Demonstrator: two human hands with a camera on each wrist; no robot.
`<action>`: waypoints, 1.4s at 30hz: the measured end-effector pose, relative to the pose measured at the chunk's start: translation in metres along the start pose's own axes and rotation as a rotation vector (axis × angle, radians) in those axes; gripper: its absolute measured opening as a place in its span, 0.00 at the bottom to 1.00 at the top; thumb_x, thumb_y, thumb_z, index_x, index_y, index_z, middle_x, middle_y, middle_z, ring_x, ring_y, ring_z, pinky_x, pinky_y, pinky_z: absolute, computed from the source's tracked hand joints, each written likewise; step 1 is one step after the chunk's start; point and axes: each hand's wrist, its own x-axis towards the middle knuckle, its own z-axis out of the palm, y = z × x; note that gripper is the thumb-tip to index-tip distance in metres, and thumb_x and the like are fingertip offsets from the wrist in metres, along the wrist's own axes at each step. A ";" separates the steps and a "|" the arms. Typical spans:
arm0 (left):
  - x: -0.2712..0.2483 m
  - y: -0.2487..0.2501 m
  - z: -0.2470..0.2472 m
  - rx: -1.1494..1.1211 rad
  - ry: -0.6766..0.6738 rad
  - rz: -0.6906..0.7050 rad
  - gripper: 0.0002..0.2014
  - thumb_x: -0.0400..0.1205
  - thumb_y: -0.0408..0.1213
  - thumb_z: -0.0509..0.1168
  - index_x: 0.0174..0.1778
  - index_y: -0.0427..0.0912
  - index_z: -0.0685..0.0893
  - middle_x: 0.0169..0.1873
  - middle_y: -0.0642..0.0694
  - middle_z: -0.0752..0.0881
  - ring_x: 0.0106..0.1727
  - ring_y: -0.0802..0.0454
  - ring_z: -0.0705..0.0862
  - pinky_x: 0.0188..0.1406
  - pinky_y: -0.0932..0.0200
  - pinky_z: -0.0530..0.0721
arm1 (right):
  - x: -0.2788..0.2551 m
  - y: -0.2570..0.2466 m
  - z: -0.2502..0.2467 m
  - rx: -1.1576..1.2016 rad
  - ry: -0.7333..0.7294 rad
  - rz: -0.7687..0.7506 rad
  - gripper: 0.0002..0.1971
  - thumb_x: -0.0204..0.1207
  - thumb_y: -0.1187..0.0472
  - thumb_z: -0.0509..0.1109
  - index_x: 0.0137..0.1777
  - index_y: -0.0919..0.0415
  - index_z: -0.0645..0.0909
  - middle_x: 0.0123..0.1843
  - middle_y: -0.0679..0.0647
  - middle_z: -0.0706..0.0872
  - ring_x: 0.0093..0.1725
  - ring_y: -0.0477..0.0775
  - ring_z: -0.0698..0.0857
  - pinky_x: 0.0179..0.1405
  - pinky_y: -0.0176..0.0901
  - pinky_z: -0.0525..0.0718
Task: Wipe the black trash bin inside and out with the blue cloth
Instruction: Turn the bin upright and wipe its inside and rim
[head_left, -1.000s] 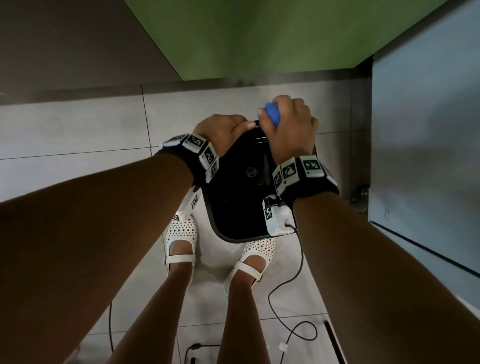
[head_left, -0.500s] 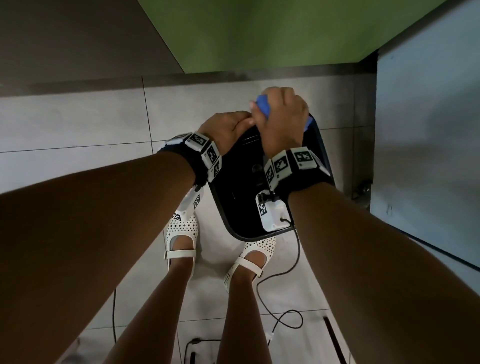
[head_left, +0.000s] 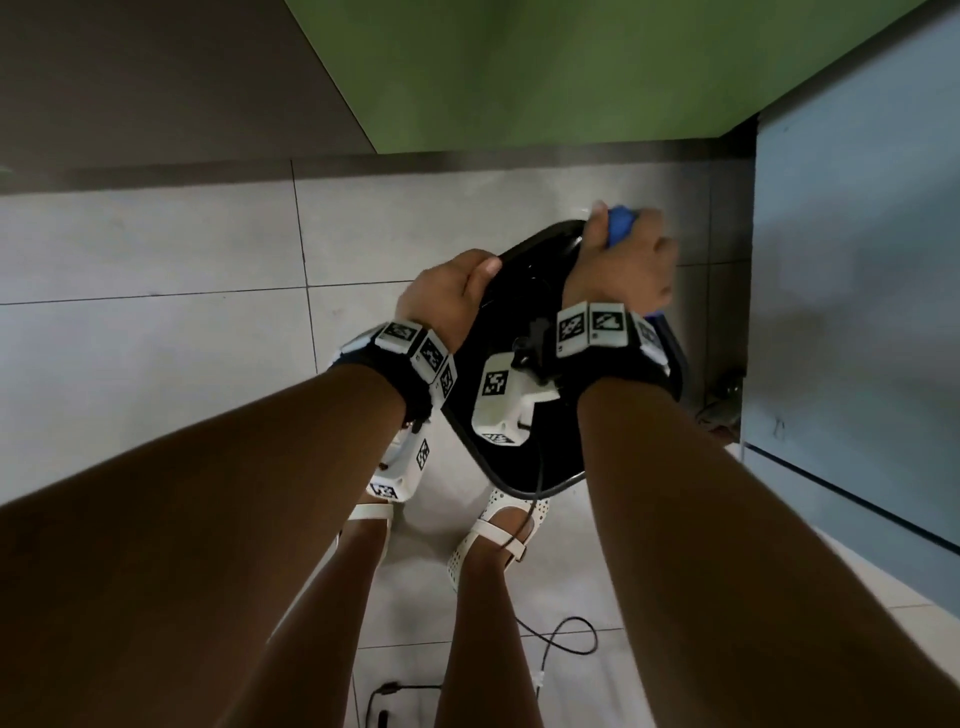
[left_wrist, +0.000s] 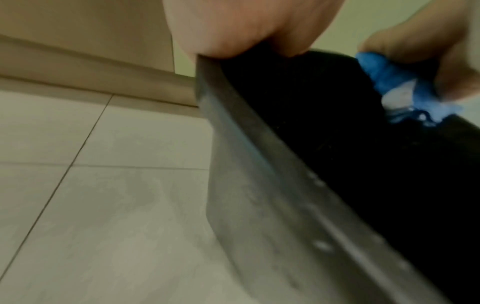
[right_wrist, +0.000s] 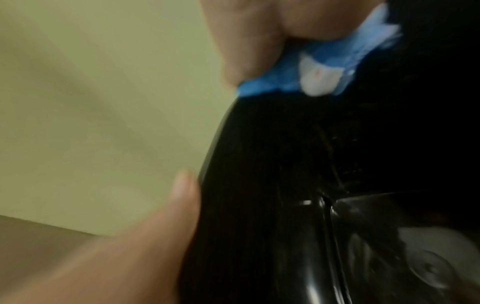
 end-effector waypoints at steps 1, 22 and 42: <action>-0.004 -0.005 0.001 -0.048 0.005 -0.028 0.17 0.86 0.50 0.49 0.59 0.47 0.78 0.45 0.43 0.86 0.52 0.40 0.83 0.52 0.54 0.79 | 0.003 -0.004 0.000 0.012 -0.082 -0.113 0.23 0.77 0.41 0.59 0.63 0.58 0.73 0.60 0.60 0.79 0.59 0.62 0.78 0.63 0.53 0.71; 0.003 -0.004 0.022 -0.387 0.296 -0.058 0.17 0.87 0.43 0.49 0.56 0.38 0.80 0.42 0.48 0.82 0.46 0.52 0.79 0.41 0.69 0.72 | -0.003 0.024 -0.005 0.022 -0.153 -0.600 0.20 0.75 0.43 0.64 0.60 0.54 0.77 0.59 0.58 0.80 0.60 0.60 0.77 0.62 0.51 0.65; 0.004 -0.005 0.026 -0.391 0.315 -0.009 0.18 0.86 0.44 0.48 0.60 0.39 0.78 0.44 0.48 0.82 0.46 0.50 0.80 0.46 0.66 0.78 | -0.001 0.010 0.009 0.032 0.071 -0.525 0.19 0.74 0.47 0.61 0.53 0.61 0.81 0.54 0.62 0.83 0.56 0.65 0.80 0.69 0.64 0.69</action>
